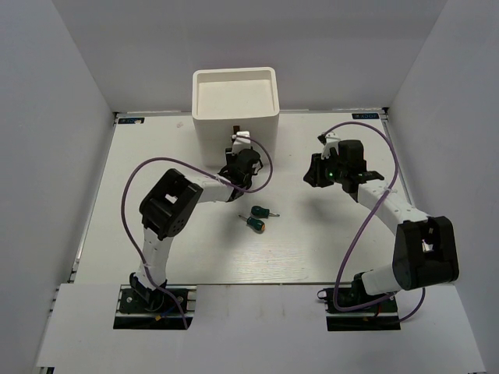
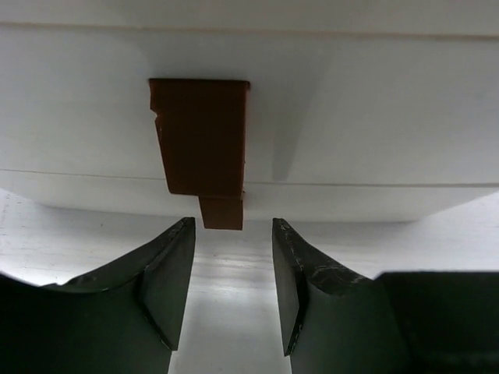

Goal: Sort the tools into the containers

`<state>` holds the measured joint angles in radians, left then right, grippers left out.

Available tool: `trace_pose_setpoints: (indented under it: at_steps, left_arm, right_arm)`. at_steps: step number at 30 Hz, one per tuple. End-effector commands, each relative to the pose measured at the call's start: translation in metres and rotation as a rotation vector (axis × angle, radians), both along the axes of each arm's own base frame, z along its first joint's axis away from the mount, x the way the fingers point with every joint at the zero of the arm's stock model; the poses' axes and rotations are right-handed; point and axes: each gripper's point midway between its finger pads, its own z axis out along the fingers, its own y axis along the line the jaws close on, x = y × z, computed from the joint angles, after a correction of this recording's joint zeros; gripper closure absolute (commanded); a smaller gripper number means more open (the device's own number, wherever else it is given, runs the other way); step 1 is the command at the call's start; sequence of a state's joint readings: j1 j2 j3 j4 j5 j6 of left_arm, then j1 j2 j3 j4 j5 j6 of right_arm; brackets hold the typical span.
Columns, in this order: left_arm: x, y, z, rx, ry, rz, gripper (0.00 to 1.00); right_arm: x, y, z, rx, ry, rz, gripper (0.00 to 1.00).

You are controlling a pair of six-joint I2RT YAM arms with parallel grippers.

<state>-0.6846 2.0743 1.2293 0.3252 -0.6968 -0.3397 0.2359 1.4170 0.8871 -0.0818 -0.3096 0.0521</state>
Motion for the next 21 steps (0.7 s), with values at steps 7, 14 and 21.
trace_pose_setpoints:
  at_steps: [7,14,21]
  left_arm:
    - [0.016,0.002,0.017,-0.002,-0.047,0.019,0.45]
    - [0.024,0.007,0.012,-0.005,-0.056,0.026,0.47]
    - [0.024,0.007,0.014,-0.011,-0.063,0.026,0.68]
  right_arm:
    - [0.010,-0.001,0.005,0.007,-0.029,-0.001,0.65]
    - [0.010,-0.002,0.004,0.003,-0.024,0.000,0.65]
    - [0.010,-0.003,0.000,-0.004,-0.014,-0.002,0.65]
